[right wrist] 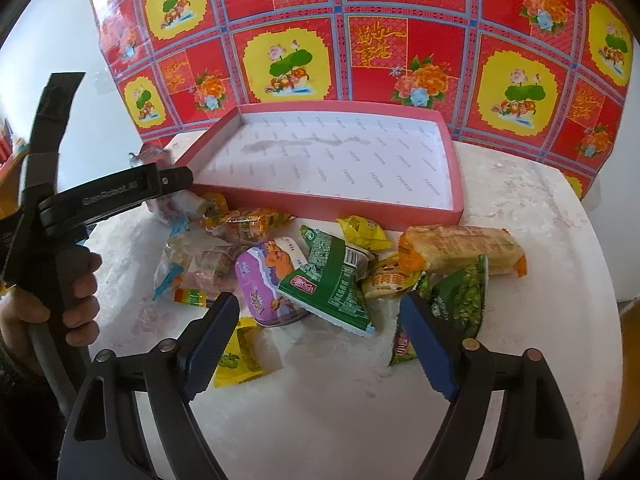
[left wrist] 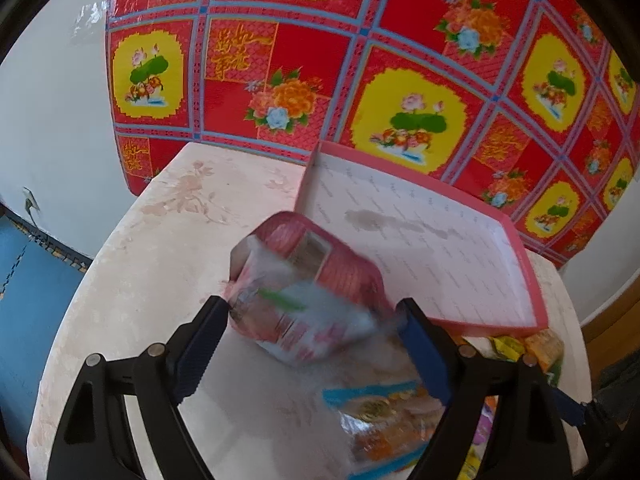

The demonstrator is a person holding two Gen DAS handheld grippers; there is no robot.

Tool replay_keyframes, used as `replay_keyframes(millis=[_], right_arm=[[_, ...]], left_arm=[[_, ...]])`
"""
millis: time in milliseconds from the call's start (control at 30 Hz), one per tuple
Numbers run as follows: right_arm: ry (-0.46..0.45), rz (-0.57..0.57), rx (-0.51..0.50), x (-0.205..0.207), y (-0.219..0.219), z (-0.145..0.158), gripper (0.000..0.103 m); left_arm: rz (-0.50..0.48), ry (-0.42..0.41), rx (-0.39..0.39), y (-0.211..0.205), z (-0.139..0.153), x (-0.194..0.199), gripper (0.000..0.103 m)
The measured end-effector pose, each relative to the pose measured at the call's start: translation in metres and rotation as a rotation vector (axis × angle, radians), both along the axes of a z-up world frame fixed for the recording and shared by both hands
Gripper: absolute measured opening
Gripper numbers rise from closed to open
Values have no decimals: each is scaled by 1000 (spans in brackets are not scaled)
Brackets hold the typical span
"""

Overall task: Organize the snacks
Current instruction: 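Reach the left gripper to the pink drink pouch and close on it, then close the right gripper on the green pea snack bag while the left gripper lifts the pouch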

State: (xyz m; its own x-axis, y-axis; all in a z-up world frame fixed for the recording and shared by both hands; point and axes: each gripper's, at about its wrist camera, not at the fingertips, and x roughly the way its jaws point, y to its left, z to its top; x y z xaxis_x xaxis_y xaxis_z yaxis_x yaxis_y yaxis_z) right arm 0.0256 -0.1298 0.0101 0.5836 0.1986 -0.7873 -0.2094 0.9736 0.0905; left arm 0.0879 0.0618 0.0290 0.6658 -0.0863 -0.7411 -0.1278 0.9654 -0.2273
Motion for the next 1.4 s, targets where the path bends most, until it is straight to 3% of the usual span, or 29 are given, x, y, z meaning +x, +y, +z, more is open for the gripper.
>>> replay_keyframes(millis=[67, 167, 333, 533, 733, 933, 1100, 1167, 1400], right_arm=[[2, -2, 0, 1, 1, 0, 84], [2, 1, 1, 2, 1, 0, 84], [-3, 1, 2, 5, 3, -1, 84], [3, -16, 20, 9, 5, -2, 84], [25, -48, 50, 16, 2, -6, 83], [77, -86, 122, 22, -7, -15, 55], [72, -101, 161, 21, -13, -14, 49], [60, -102, 158, 19, -14, -11, 38], [16, -80, 168, 11, -16, 1, 37]], left_arm=[[13, 21, -10, 4, -5, 5, 88], [23, 20, -14, 9, -2, 3, 80], [26, 21, -11, 18, 5, -2, 51], [39, 20, -33, 29, 10, -8, 34], [26, 2, -52, 35, 18, -18, 32], [-3, -18, -49, 34, 26, -31, 32], [-23, -34, -45, 30, 33, -38, 32], [-31, -36, -44, 28, 35, -39, 32], [-58, -44, -37, 17, 44, -44, 32]])
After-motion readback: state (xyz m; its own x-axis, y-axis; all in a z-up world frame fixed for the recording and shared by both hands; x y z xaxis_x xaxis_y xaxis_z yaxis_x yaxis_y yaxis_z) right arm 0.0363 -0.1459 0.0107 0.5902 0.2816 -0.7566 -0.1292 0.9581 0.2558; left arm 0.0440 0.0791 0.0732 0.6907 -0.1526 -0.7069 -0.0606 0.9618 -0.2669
